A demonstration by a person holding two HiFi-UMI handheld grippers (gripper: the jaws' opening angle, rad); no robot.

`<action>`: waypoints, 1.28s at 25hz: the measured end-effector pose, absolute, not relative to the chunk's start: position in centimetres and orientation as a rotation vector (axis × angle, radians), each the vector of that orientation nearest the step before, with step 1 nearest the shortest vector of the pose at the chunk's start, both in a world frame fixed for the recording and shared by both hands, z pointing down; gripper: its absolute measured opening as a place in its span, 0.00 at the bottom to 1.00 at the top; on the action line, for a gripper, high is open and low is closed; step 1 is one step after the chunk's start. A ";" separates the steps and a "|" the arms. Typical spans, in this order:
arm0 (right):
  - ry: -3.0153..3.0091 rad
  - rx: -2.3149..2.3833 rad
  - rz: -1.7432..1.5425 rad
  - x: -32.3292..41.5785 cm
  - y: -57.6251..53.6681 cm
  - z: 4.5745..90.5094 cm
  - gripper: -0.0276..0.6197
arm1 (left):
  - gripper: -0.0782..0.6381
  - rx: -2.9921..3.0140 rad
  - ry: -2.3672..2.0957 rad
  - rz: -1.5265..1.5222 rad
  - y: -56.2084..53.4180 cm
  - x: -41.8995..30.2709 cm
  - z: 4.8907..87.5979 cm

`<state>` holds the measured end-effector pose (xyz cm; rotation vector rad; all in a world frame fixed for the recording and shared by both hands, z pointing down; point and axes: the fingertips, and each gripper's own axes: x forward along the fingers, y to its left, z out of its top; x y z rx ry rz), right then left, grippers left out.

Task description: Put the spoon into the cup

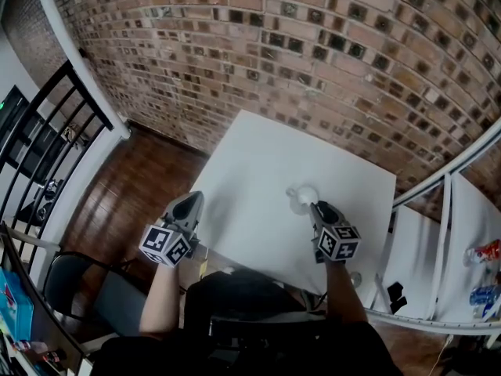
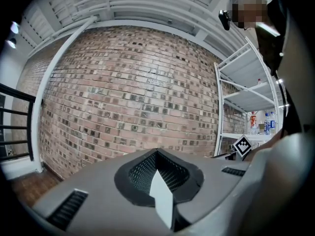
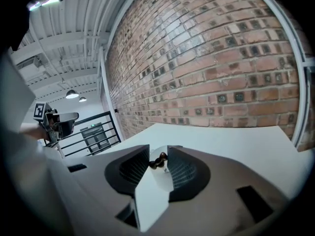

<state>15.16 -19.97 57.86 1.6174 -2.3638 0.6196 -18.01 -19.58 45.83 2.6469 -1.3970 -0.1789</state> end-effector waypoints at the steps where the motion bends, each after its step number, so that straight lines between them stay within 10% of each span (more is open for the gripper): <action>1: -2.362 1.625 0.627 15.3 -19.9 58.0 0.22 | 0.11 2.647 -1.396 -0.176 -19.6 -18.0 45.9; 32: -2.329 1.685 0.526 15.8 -19.8 58.5 0.28 | 0.11 2.676 -1.361 -0.167 -20.0 -17.2 45.4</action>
